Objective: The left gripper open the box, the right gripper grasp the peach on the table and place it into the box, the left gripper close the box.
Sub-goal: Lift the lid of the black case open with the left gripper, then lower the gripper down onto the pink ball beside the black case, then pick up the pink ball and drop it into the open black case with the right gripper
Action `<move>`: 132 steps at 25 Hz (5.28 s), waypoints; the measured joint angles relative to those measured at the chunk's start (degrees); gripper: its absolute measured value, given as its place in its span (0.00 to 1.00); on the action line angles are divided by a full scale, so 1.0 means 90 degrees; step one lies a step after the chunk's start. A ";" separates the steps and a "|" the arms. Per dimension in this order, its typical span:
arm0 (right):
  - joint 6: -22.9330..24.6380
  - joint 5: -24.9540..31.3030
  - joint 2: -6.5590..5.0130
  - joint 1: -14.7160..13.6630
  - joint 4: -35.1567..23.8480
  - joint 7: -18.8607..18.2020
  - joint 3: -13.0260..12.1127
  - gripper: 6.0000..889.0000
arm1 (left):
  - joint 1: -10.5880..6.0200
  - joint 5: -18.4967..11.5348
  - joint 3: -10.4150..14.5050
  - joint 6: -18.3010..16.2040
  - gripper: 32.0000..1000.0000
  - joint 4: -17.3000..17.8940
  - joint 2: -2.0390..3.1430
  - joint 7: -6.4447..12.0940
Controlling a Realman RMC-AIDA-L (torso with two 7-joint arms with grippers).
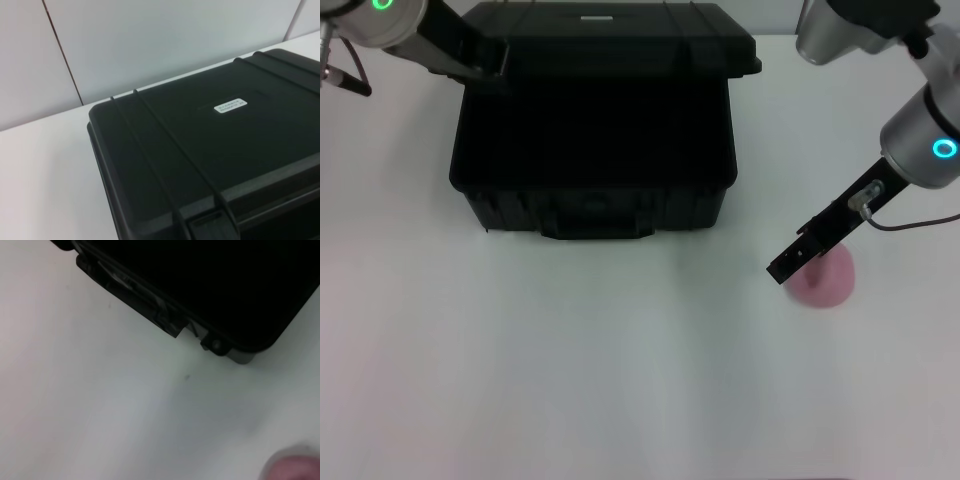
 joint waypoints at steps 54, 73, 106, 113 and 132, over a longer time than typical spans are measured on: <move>-0.0624 -0.0539 -0.0014 0.0177 0.0745 -0.0079 0.0018 0.90 | -0.0436 -0.0055 -0.0966 0.0117 0.37 0.0039 -0.0009 0.0567; -0.1633 -0.0908 -0.0019 0.0370 0.1978 -0.0231 -0.0165 0.89 | -0.0501 -0.0071 -0.0935 0.0082 0.37 0.0056 -0.0030 0.0548; -0.2248 -0.0897 0.0022 0.0416 0.2728 -0.0338 -0.0195 0.72 | -0.0586 -0.0076 -0.0915 0.0071 0.37 0.0051 -0.0039 0.0541; -0.2298 -0.0898 0.0013 0.0431 0.2787 -0.0453 -0.0126 0.32 | -0.0586 -0.0076 -0.0915 0.0073 0.37 0.0052 -0.0039 0.0551; -0.1909 -0.0898 -0.0011 0.0505 0.2357 -0.0533 -0.0088 0.06 | -0.0527 -0.0078 -0.0915 0.0073 0.37 0.0053 -0.0039 0.0567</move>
